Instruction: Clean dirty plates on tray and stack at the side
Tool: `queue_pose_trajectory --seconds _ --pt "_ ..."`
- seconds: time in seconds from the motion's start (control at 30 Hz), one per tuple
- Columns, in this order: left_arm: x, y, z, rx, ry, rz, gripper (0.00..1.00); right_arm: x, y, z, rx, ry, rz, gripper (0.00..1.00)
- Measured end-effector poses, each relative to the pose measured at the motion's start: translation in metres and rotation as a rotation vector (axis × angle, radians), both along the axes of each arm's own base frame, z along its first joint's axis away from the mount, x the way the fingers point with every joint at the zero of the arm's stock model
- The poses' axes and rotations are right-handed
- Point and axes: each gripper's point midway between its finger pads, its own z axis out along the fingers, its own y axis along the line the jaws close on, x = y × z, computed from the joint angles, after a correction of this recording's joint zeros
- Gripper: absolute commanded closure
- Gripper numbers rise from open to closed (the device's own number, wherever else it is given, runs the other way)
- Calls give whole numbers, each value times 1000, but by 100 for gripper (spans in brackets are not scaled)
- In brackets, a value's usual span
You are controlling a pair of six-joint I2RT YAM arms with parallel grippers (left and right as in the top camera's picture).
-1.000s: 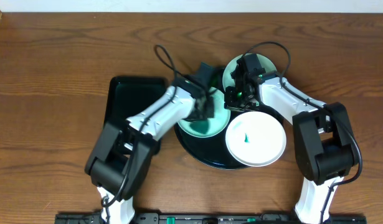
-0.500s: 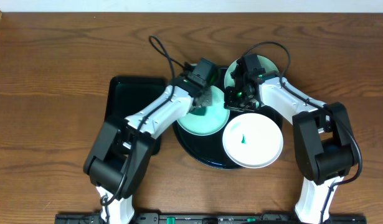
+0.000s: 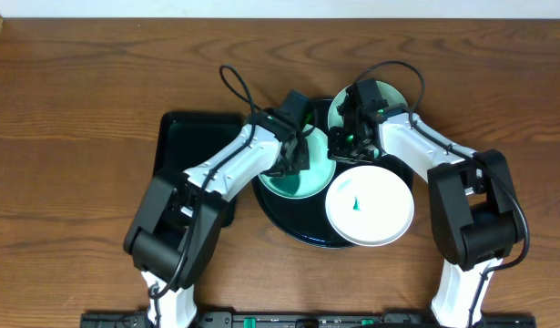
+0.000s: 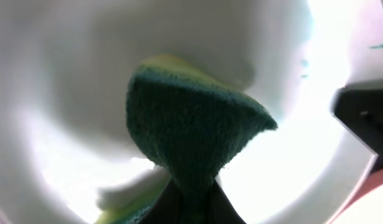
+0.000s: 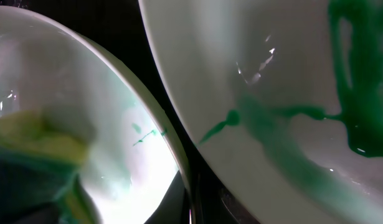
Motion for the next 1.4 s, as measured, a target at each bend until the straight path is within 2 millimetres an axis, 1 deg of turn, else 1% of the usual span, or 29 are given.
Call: queue_pose_trajectory --seconds 0.1,0.27,0.33,0.4,0.6,0.8,0.93,1.0,1.07,1.1,1.17,1.23,1.33,1.4 --pt "4 -6 -5 -32 3 6 93 0 0 0 0 0 0 99" --pt "16 -17 -8 -89 -29 17 93 0 -1 0 -4 2 -4 99" --pt "30 -31 -4 -162 -78 9 93 0 -1 0 -4 3 -6 99" --pt "34 -41 -4 -204 -83 -4 93 0 -1 0 -4 4 -8 99" --pt "32 -47 -2 -255 -60 -15 93 0 -1 0 -4 5 -10 99" --pt "36 -43 -2 -243 -72 -4 93 0 -1 0 -4 5 -11 99" --pt "43 -32 -1 -213 -79 24 93 0 -1 0 -4 5 -11 99" --pt "49 -15 0 -157 -78 62 92 0 -1 0 -5 6 -11 99" --pt "57 11 1 -80 -73 120 93 -1 -1 0 -6 6 -11 99" --pt "57 25 2 -42 -59 146 93 0 -1 0 -6 6 -11 99" --pt "55 46 3 25 -36 174 93 0 -1 0 -6 6 -11 99" --pt "52 59 5 74 -16 177 93 0 -1 0 -6 5 -11 99" --pt "42 68 12 126 24 164 93 0 -1 0 -4 4 -10 99" --pt "38 73 21 145 38 148 93 0 0 0 -4 4 -10 99"
